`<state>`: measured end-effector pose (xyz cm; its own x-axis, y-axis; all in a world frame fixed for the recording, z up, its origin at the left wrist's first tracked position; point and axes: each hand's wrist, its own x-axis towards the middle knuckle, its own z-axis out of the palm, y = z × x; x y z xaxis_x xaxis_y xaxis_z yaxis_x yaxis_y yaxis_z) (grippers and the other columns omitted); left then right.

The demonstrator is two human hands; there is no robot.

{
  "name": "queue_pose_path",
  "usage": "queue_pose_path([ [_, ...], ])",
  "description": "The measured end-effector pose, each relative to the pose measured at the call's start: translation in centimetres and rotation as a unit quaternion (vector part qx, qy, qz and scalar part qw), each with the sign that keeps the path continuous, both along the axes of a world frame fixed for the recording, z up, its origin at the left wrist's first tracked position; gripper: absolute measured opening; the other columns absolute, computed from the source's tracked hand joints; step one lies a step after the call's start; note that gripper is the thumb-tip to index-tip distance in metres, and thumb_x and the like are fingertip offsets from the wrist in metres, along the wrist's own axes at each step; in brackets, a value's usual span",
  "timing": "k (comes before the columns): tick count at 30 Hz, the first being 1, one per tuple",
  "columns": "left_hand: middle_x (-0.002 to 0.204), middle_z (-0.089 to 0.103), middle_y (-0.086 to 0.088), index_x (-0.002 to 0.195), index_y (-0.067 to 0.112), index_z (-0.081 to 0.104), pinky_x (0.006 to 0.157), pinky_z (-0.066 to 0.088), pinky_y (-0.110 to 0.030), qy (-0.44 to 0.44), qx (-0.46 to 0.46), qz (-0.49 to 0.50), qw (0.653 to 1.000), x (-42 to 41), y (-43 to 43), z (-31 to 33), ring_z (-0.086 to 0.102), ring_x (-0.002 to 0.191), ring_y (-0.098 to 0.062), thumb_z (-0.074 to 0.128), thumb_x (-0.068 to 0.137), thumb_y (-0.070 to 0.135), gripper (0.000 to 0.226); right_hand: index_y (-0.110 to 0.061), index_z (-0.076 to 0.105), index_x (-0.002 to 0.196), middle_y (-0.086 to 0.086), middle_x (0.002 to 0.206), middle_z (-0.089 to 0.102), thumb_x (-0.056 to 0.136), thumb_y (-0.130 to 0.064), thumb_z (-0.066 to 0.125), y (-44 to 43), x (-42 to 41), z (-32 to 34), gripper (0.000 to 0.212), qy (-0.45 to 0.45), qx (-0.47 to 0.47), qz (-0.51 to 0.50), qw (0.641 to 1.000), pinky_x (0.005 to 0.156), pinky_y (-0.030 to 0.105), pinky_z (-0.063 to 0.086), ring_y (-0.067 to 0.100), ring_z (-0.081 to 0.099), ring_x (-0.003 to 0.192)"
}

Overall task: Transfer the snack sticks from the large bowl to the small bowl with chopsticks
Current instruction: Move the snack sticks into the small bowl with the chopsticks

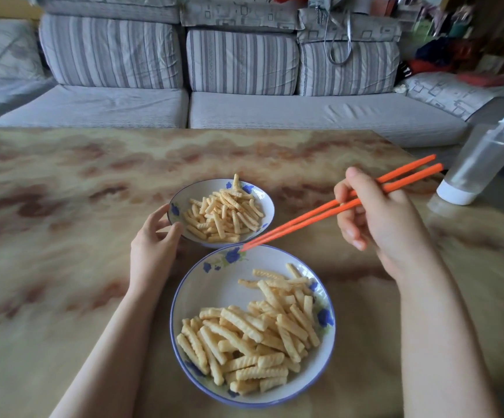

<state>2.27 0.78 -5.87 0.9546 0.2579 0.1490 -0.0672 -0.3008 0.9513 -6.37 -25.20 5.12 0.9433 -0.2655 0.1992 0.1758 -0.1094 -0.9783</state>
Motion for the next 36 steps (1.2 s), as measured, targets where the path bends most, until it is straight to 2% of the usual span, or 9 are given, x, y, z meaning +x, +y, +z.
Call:
queue_pose_path([
  [5, 0.108, 0.068, 0.000, 0.131, 0.028, 0.057, 0.065, 0.045, -0.017, 0.000, 0.006, 0.001, 1.000, -0.2, -0.1, 0.2, 0.065, 0.070, -0.011, 0.057, 0.090, 0.018, 0.042, -0.008, 0.050, 0.069, 0.004, 0.034, 0.038, 0.102, -0.027, 0.040, -1.3, -1.6, 0.9, 0.039, 0.022, -0.061, 0.005, 0.998, 0.033, 0.016, 0.021, 0.017, 0.027, 0.029],
  [12, 0.109, 0.068, -0.001, 0.129, 0.029, 0.058, 0.065, 0.047, -0.020, -0.002, -0.003, 0.000, 1.000, -0.2, -0.2, 0.3, 0.067, 0.069, -0.016, 0.057, 0.090, 0.018, 0.041, -0.008, 0.050, 0.069, 0.006, 0.036, 0.041, 0.101, -0.028, 0.041, -0.9, -1.5, 0.4, 0.039, 0.041, -0.093, 0.038, 0.994, 0.034, 0.018, 0.025, 0.019, 0.029, 0.030],
  [14, 0.108, 0.068, 0.000, 0.130, 0.027, 0.058, 0.064, 0.047, -0.016, -0.002, -0.004, 0.001, 1.000, -0.2, -0.2, 0.3, 0.067, 0.070, -0.016, 0.057, 0.089, 0.017, 0.042, -0.009, 0.050, 0.067, 0.006, 0.037, 0.041, 0.101, -0.031, 0.041, -0.6, -1.2, 0.3, 0.041, 0.038, -0.092, 0.028, 0.995, 0.035, 0.019, 0.027, 0.020, 0.030, 0.030],
  [16, 0.108, 0.068, 0.000, 0.131, 0.025, 0.057, 0.060, 0.046, -0.009, -0.001, -0.006, 0.002, 1.000, -0.2, -0.2, 0.3, 0.066, 0.070, -0.015, 0.057, 0.089, 0.016, 0.043, -0.009, 0.049, 0.067, 0.006, 0.036, 0.040, 0.101, -0.032, 0.041, -0.2, -1.0, 0.3, 0.042, 0.026, -0.075, 0.019, 0.997, 0.036, 0.021, 0.027, 0.019, 0.031, 0.030],
  [21, 0.107, 0.067, 0.001, 0.131, 0.026, 0.057, 0.059, 0.045, -0.008, 0.000, -0.006, 0.000, 1.000, -0.3, -0.3, 0.4, 0.065, 0.069, -0.012, 0.057, 0.089, 0.016, 0.043, -0.011, 0.047, 0.063, 0.006, 0.040, 0.040, 0.102, -0.028, 0.040, 0.6, 0.0, 0.0, 0.043, -0.029, 0.033, -0.030, 0.999, 0.036, 0.020, 0.024, 0.018, 0.032, 0.029],
  [25, 0.109, 0.068, 0.001, 0.130, 0.027, 0.058, 0.066, 0.049, -0.019, -0.002, -0.010, 0.000, 1.000, -0.2, -0.2, 0.3, 0.067, 0.071, -0.017, 0.058, 0.089, 0.017, 0.042, -0.012, 0.047, 0.063, 0.000, 0.035, 0.040, 0.101, -0.026, 0.040, 2.2, 1.2, -0.6, 0.041, -0.064, 0.104, -0.091, 0.988, 0.036, 0.018, 0.024, 0.017, 0.033, 0.028],
  [29, 0.109, 0.069, 0.001, 0.128, 0.029, 0.059, 0.064, 0.050, -0.021, -0.002, -0.011, 0.000, 1.000, -0.1, -0.1, 0.2, 0.069, 0.073, -0.023, 0.057, 0.089, 0.017, 0.041, -0.012, 0.048, 0.065, 0.001, 0.035, 0.042, 0.103, -0.026, 0.039, 3.7, 2.2, -1.8, 0.041, -0.074, 0.108, -0.098, 0.987, 0.035, 0.019, 0.026, 0.017, 0.035, 0.029],
  [32, 0.110, 0.068, 0.001, 0.129, 0.029, 0.058, 0.065, 0.050, -0.022, -0.003, -0.010, -0.001, 1.000, -0.1, -0.1, 0.2, 0.069, 0.073, -0.023, 0.057, 0.089, 0.018, 0.041, -0.011, 0.050, 0.068, 0.005, 0.039, 0.047, 0.103, -0.027, 0.038, 4.4, 2.5, -2.6, 0.040, -0.054, 0.072, -0.070, 0.993, 0.035, 0.018, 0.029, 0.018, 0.039, 0.030],
  [36, 0.111, 0.068, 0.000, 0.131, 0.028, 0.057, 0.060, 0.048, -0.013, -0.003, -0.003, 0.000, 1.000, -0.1, -0.1, 0.2, 0.067, 0.070, -0.017, 0.057, 0.090, 0.018, 0.042, -0.010, 0.050, 0.071, 0.006, 0.040, 0.050, 0.103, -0.028, 0.037, 4.0, 2.3, -2.3, 0.040, -0.043, 0.054, -0.052, 0.996, 0.036, 0.018, 0.031, 0.019, 0.041, 0.031],
])
